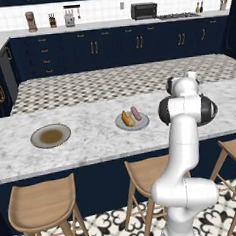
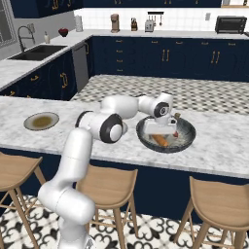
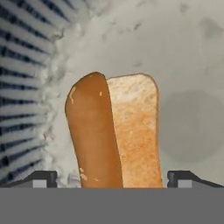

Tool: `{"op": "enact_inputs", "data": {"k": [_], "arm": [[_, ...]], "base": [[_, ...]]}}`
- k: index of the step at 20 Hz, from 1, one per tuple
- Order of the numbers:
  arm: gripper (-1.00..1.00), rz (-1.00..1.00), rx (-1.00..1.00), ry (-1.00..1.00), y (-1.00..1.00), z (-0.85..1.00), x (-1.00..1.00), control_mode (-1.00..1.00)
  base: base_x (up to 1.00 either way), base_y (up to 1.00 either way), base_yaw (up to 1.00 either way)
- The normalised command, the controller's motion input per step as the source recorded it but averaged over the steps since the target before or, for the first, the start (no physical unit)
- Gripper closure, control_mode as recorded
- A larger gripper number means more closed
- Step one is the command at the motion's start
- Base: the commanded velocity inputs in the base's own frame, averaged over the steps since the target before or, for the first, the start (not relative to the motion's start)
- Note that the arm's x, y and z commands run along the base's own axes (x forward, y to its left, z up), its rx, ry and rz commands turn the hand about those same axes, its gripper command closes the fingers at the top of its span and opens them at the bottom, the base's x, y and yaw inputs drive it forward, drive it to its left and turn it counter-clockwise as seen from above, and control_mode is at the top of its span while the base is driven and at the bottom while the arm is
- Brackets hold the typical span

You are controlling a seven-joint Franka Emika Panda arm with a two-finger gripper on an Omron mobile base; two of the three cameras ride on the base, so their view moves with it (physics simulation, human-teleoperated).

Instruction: Place one bun and one sausage from the bowl on each plate.

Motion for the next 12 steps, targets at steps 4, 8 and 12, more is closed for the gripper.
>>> {"op": "enact_inputs", "data": {"k": [4,8,12], "arm": [[-1.0,0.06,-0.01,-0.06,0.0,-0.33,0.0,-1.0],[-1.0,0.02,0.0,-0.01,0.0,-0.12,0.0,-1.0],[1.0,0.0,0.0,-0.01,0.0,-0.04,0.0,-1.0]], "base": [[0.0,0.0,0.0],[0.0,0.0,0.0],[0.0,0.0,0.0]]}}
